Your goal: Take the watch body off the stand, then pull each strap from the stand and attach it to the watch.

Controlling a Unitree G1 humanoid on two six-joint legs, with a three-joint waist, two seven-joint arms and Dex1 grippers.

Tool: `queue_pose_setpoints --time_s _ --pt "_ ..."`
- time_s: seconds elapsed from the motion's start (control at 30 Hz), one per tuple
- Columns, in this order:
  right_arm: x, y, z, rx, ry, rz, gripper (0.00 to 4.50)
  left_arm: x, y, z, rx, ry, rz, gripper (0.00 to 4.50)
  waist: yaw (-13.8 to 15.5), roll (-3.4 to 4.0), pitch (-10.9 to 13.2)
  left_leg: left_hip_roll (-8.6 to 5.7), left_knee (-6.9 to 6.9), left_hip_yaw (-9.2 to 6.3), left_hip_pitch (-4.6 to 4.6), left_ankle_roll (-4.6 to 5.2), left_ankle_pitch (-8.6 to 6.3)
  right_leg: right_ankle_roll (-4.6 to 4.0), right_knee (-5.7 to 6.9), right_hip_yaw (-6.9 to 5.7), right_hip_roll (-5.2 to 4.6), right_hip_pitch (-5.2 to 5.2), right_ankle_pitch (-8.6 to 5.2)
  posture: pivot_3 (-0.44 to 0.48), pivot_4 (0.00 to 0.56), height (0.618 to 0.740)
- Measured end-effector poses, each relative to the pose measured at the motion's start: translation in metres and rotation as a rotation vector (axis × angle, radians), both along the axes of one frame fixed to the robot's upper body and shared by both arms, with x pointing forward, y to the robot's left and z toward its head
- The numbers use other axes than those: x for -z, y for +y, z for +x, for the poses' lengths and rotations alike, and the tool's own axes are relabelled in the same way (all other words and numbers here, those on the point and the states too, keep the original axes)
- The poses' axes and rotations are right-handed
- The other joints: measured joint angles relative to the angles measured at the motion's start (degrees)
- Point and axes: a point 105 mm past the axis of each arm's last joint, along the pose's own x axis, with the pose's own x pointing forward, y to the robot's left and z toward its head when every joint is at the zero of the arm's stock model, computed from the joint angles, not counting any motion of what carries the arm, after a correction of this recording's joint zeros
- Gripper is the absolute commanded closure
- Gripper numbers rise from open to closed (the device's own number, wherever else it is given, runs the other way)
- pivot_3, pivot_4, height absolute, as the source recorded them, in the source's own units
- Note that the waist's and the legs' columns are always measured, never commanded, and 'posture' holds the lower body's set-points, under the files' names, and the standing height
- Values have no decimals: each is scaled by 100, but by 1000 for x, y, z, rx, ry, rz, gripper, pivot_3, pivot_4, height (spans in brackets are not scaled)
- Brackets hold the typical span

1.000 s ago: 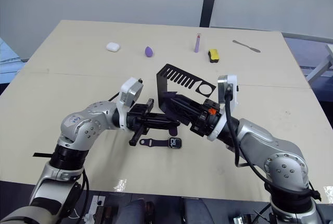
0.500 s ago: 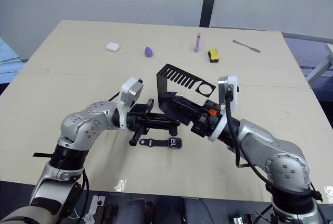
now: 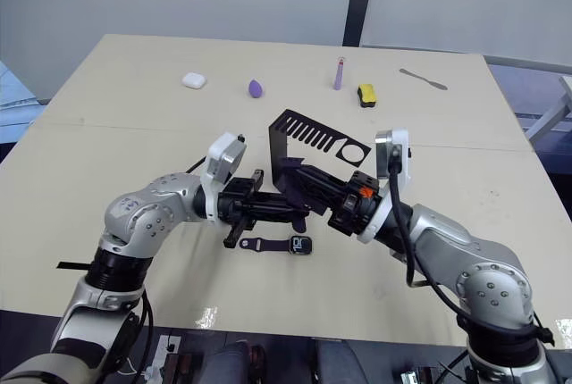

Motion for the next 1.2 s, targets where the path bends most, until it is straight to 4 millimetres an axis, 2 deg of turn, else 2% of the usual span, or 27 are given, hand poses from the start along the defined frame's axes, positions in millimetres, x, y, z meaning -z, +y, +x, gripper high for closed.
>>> queue_pose_setpoints --time_s 0.17,0.2,0.3,0.4,0.6,0.8,1.0,1.2 --pt "8 -12 -4 25 -33 -117 4500 3 18 1 -28 -69 99 185 11 2 1 0 -7 0 -2 1 -1 0 -14 0 -1 1 0 0 150 740" --pt "11 -16 -7 29 -51 -164 4500 6 21 1 -37 -108 135 34 15 3 2 0 -10 -1 -2 3 -1 0 -22 -1 -2 2 0 0 150 740" --pt "30 -25 -22 -2 -74 -345 4500 28 26 1 -58 -203 261 34 32 4 2 0 -20 -1 -2 7 -4 0 -36 -2 -2 5 0 0 150 740" --pt "55 -39 -42 -60 -77 -539 4500 59 23 6 -92 -287 390 34 53 0 6 -1 -14 -7 -12 12 -7 2 -44 -2 -1 5 1 0 150 740" --pt "86 -63 -61 -112 -86 -732 4500 85 8 19 -171 -345 468 34 40 -1 5 -4 -5 -6 1 29 -8 12 -39 3 0 23 6 0 150 740" --pt "92 -73 -62 -113 -143 -799 4500 95 -8 23 -204 -396 490 34 36 -1 6 -3 -9 -5 9 18 -2 12 -36 5 6 26 6 0 150 740" --pt "95 -77 -60 -99 -134 -797 4500 107 -12 22 -233 -362 510 34 49 -1 6 -4 -6 -6 10 18 -2 12 -35 5 5 28 6 0 150 740" --pt "94 -77 -57 -83 -145 -785 4500 108 -12 23 -241 -367 516 34 48 0 5 -4 -6 -5 14 18 -2 12 -34 5 5 33 6 0 150 740"
